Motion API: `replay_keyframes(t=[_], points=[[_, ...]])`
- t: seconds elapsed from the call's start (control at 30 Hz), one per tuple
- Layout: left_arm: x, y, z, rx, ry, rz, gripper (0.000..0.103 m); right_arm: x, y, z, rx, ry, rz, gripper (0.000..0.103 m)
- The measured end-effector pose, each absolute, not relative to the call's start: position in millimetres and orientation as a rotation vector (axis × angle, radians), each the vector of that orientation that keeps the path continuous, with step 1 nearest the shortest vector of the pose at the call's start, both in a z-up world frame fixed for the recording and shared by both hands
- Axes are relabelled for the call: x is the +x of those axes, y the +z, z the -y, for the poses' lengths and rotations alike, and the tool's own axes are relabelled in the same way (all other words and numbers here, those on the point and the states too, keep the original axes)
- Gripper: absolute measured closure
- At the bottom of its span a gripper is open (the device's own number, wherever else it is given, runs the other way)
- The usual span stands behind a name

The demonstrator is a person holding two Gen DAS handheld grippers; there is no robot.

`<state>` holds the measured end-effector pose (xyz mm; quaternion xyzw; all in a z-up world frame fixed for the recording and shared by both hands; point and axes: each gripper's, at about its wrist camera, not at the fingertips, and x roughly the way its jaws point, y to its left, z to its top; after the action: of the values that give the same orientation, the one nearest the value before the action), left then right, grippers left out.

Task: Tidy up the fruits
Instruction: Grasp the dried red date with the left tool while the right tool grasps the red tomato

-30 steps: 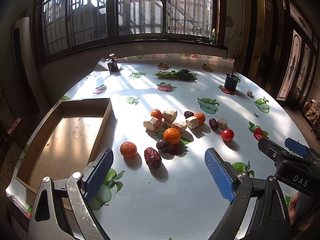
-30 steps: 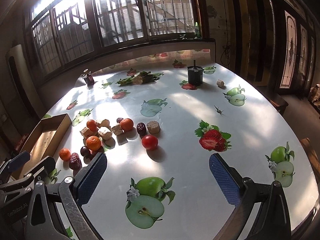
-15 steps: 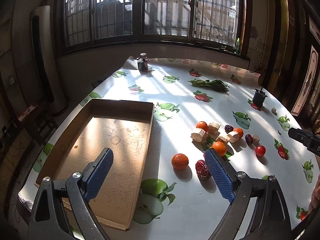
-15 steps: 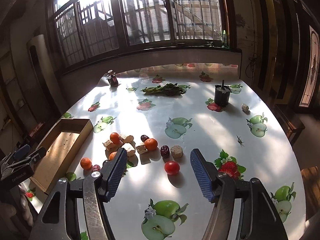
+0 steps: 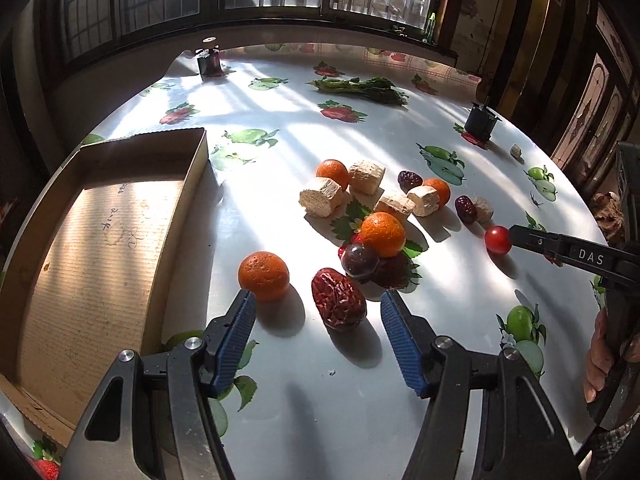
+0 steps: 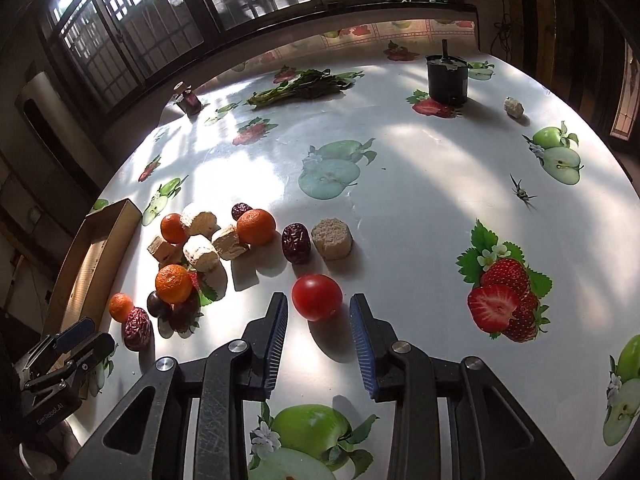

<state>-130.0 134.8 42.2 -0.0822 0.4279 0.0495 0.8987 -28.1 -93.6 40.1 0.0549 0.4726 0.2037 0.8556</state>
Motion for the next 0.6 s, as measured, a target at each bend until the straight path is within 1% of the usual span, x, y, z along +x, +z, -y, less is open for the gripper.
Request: replay_keyframes(t=[0.23, 0.33, 0.43, 0.47, 0.5, 0.6], points=[[-110, 29, -136, -0.253, 0.041, -0.944, 0.039, -17, 30, 86, 0.109, 0.433, -1.006, 0.068], [-102, 18, -133, -0.269, 0.037, -0.975, 0.041, -17, 29, 84, 0.088, 0.429, -1.001, 0.068], [-99, 16, -125, -0.215, 0.068, -0.965, 0.043, -16, 26, 82, 0.073, 0.425, -1.007, 0.068], [-100, 16, -123, -0.211, 0.067, -0.963, 0.062, -15, 25, 82, 0.078, 0.429, -1.009, 0.068], [-101, 16, -123, -0.210, 0.068, -0.960, 0.073, -16, 24, 82, 0.081, 0.431, -1.009, 0.068], [-109, 19, -123, -0.244, 0.044, -0.943, 0.073, -19, 24, 83, 0.084, 0.431, -1.003, 0.068]])
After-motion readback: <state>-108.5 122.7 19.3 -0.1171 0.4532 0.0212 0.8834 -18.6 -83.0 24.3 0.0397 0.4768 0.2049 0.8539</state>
